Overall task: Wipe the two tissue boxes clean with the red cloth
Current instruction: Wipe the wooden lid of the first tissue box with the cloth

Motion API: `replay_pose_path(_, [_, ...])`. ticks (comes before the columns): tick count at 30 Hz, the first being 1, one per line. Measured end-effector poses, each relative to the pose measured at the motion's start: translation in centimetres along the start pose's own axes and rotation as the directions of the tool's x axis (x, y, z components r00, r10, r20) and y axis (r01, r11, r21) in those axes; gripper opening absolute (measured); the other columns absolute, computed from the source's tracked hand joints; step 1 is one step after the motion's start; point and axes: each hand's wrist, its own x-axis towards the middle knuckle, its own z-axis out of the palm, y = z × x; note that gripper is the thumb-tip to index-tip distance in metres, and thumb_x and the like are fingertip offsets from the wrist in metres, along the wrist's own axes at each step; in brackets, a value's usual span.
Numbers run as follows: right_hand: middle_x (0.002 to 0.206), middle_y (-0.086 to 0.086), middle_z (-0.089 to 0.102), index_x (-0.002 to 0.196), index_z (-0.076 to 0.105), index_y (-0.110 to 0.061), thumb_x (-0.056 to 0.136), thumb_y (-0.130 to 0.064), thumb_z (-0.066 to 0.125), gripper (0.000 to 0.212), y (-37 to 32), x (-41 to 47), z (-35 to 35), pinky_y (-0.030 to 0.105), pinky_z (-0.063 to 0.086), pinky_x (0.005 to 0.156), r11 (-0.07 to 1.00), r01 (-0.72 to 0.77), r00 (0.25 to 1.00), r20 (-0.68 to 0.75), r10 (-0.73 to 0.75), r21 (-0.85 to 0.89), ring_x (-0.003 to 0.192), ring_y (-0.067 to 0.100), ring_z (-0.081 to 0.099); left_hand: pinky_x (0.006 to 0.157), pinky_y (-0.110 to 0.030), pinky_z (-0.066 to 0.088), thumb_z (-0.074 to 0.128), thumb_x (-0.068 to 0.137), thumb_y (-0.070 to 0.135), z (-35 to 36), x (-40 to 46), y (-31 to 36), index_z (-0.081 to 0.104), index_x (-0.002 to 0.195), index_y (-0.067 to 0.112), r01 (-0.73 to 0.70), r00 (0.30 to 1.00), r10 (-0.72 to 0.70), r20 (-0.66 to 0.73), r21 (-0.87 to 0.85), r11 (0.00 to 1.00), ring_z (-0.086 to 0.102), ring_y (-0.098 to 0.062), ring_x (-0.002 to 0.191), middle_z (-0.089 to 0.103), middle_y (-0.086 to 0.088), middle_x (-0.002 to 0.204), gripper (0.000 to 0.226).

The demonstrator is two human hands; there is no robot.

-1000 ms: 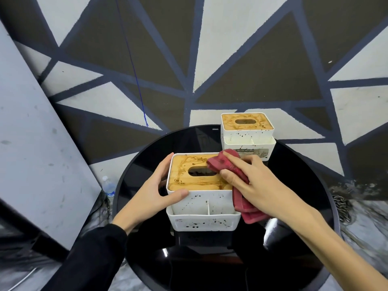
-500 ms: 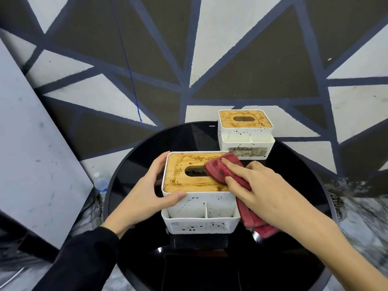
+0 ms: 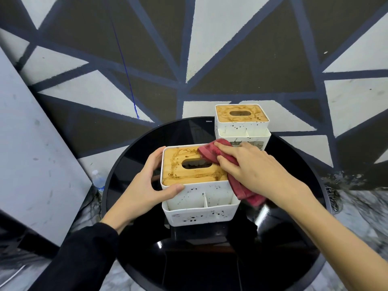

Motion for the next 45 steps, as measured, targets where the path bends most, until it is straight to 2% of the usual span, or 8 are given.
replay_pose_path(6, [0.114,0.0,0.052,0.155,0.034,-0.05,0.106,-0.057,0.031,0.05,0.5,-1.4,-0.3,0.043,0.051,0.087,0.999,0.053,0.998,0.03,-0.053,0.004,0.109,0.032,0.062,0.101,-0.004,0.041,0.081,0.071,0.058,0.4,-0.2,0.5,0.032,0.156,0.047,0.022,0.999,-0.022,-0.041,0.008,1.0,0.053,0.002,0.138,0.055,0.033,0.147,0.099])
replay_pose_path(12, [0.103,-0.008,0.046,0.157,0.021,-0.057,0.103,-0.062,0.023,0.054,0.6,-5.0,-0.9,0.037,0.052,0.082,0.996,0.077,0.995,0.074,-0.073,-0.049,0.088,0.021,0.061,0.116,-0.029,0.042,0.083,0.069,0.061,0.2,-0.1,0.5,0.031,0.156,0.046,0.042,0.999,-0.041,-0.031,0.019,0.999,0.051,-0.001,0.141,0.054,0.027,0.151,0.102])
replay_pose_path(18, [0.099,-0.012,0.048,0.153,0.03,-0.059,0.093,-0.069,0.019,0.062,1.4,-5.1,-1.1,0.039,0.052,0.087,0.996,0.08,0.992,0.095,-0.083,0.033,0.091,0.018,0.06,0.118,-0.03,0.039,0.081,0.067,0.066,-0.1,0.3,0.6,0.021,0.164,0.047,0.073,0.997,-0.073,0.003,0.043,0.996,0.048,0.01,0.138,0.051,0.041,0.146,0.116])
replay_pose_path(28, [0.116,-0.003,0.055,0.155,0.031,-0.056,0.105,-0.059,0.03,0.05,1.2,-1.1,-1.0,0.042,0.049,0.087,0.993,0.085,0.996,0.038,-0.082,-0.086,0.111,0.031,0.062,0.118,-0.053,0.043,0.084,0.074,0.055,-0.6,0.5,1.2,0.032,0.158,0.039,0.021,0.999,-0.024,0.047,0.068,0.997,0.057,-0.012,0.138,0.061,0.014,0.148,0.099])
replay_pose_path(36, [0.111,0.0,0.054,0.157,0.031,-0.052,0.107,-0.057,0.032,0.051,2.0,1.4,-0.7,0.04,0.045,0.081,0.993,0.108,0.993,0.045,-0.106,-0.048,0.109,0.029,0.06,0.113,-0.04,0.045,0.084,0.073,0.056,-0.3,0.5,1.2,0.036,0.153,0.044,0.01,1.0,-0.012,0.025,0.063,0.998,0.058,-0.007,0.135,0.062,0.018,0.144,0.093])
replay_pose_path(40, [0.117,-0.002,0.06,0.159,0.03,-0.048,0.106,-0.056,0.032,0.053,2.1,0.4,-1.3,0.043,0.049,0.097,0.987,0.158,0.984,0.079,-0.158,0.006,0.118,0.025,0.058,0.107,-0.024,0.042,0.082,0.068,0.06,0.0,0.2,1.4,0.035,0.149,0.054,0.03,0.999,-0.03,-0.011,0.046,0.998,0.055,0.005,0.134,0.06,0.03,0.142,0.094])
replay_pose_path(43, [0.133,-0.003,0.061,0.159,0.031,-0.049,0.104,-0.062,0.028,0.056,1.8,-1.4,-2.1,0.043,0.05,0.1,0.98,0.197,0.977,0.09,-0.196,-0.011,0.123,0.023,0.059,0.109,-0.029,0.043,0.083,0.068,0.059,0.1,0.3,1.0,0.035,0.151,0.051,0.045,0.999,-0.044,-0.017,0.04,0.998,0.056,0.004,0.134,0.061,0.029,0.143,0.097])
replay_pose_path(45, [0.115,-0.01,0.057,0.156,0.03,-0.054,0.101,-0.065,0.024,0.056,1.6,-3.7,-2.2,0.039,0.051,0.093,0.977,0.208,0.973,0.115,-0.202,-0.038,0.109,0.019,0.062,0.111,-0.035,0.046,0.084,0.069,0.056,0.1,0.3,1.1,0.035,0.152,0.05,0.034,0.999,-0.033,-0.016,0.042,0.999,0.059,0.001,0.132,0.062,0.026,0.143,0.097])
